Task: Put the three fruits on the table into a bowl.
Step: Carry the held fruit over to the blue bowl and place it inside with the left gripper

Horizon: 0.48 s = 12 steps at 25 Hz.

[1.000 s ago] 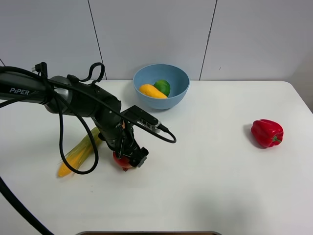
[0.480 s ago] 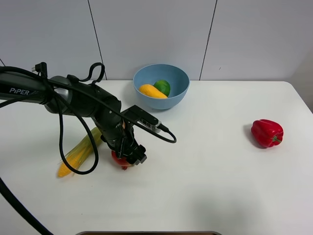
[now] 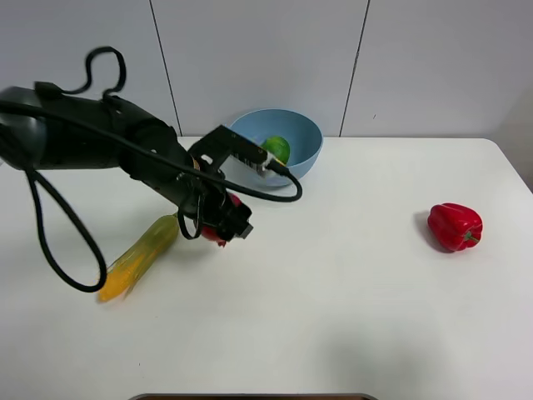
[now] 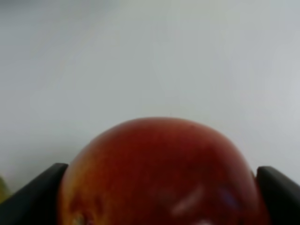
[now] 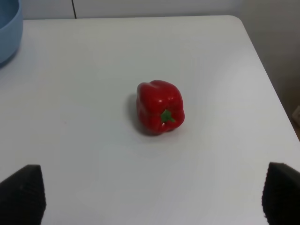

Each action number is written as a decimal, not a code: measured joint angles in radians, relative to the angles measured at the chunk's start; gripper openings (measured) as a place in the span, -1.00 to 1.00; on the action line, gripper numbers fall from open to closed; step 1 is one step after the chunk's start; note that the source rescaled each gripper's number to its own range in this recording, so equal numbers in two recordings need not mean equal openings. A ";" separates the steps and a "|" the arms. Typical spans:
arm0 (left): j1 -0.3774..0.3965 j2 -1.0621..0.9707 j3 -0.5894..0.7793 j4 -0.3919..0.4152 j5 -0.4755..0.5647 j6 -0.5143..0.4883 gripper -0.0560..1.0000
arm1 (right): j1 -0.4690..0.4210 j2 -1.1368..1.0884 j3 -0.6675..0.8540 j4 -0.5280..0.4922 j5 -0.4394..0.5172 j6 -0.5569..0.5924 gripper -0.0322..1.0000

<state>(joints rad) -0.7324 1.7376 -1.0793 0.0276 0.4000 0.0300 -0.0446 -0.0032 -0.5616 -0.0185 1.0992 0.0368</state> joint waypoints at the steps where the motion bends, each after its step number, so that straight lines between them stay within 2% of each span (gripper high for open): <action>1: 0.000 -0.023 0.000 0.003 -0.026 0.000 -0.87 | 0.000 0.000 0.000 0.000 0.000 0.000 0.70; 6: 0.001 -0.085 -0.011 0.008 -0.202 -0.001 -0.87 | 0.000 0.000 0.000 0.000 0.000 0.000 0.70; 12: 0.051 -0.085 -0.102 0.044 -0.304 -0.001 -0.87 | 0.000 0.000 0.000 0.000 0.000 0.000 0.70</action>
<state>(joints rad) -0.6810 1.6524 -1.1815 0.0717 0.0957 0.0290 -0.0446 -0.0032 -0.5616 -0.0185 1.0992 0.0368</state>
